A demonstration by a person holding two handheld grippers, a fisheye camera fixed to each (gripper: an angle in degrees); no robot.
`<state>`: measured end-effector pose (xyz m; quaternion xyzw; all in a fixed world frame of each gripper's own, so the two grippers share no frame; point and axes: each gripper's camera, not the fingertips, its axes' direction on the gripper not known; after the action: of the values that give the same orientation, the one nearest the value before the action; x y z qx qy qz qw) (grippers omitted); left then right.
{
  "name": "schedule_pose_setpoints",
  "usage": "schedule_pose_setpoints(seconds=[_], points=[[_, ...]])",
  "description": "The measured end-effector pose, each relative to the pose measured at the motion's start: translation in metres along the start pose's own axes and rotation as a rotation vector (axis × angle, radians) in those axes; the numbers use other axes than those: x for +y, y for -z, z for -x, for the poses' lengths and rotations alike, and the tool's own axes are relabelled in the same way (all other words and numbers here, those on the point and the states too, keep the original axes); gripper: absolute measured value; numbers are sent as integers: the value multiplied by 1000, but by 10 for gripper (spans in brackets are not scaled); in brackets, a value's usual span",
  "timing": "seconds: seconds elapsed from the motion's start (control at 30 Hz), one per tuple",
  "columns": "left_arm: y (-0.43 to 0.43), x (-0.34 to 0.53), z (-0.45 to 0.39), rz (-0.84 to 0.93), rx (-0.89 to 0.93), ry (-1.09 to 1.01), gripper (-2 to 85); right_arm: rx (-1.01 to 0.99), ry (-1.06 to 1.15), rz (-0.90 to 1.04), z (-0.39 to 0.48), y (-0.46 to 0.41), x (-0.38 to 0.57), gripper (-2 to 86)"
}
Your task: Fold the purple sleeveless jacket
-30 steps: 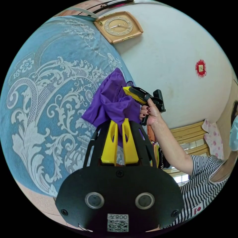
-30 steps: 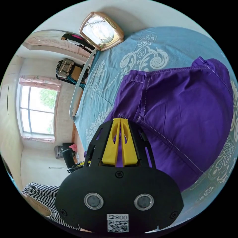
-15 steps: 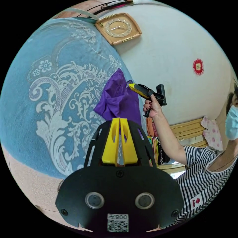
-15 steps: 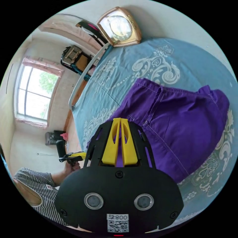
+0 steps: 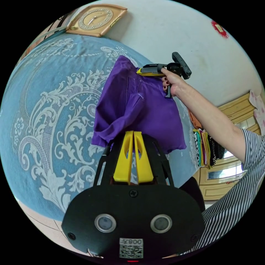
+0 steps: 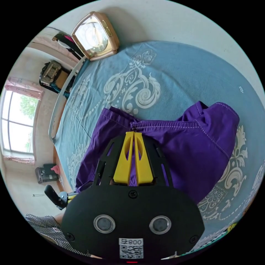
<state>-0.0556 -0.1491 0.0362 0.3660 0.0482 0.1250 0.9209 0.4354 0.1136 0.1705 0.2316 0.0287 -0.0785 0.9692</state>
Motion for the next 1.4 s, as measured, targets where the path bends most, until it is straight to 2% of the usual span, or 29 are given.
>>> schedule_pose_setpoints(seconds=[0.23,0.37,0.47,0.63,0.8,1.0,1.2,1.4], points=[[0,16,-5,-7,92,33,4,-82,-8,-11,-12,14,18,1],[20,38,-19,-79,71,27,12,-154,49,-140,-17,64,75,1],[28,54,-38,-88,133,-20,28,-183,30,-186,-34,89,140,1],[-3,73,-92,88,242,-162,47,-249,-90,-144,-63,88,248,2],[-43,77,-151,201,149,-327,67,-374,-225,-86,-87,61,314,5],[-80,82,-183,272,98,-367,60,-459,-246,-91,-98,49,325,15],[-83,98,-200,257,90,-354,16,-504,-209,-79,-105,46,344,29],[-69,110,-202,226,111,-367,7,-537,-294,-117,-137,46,385,64]])
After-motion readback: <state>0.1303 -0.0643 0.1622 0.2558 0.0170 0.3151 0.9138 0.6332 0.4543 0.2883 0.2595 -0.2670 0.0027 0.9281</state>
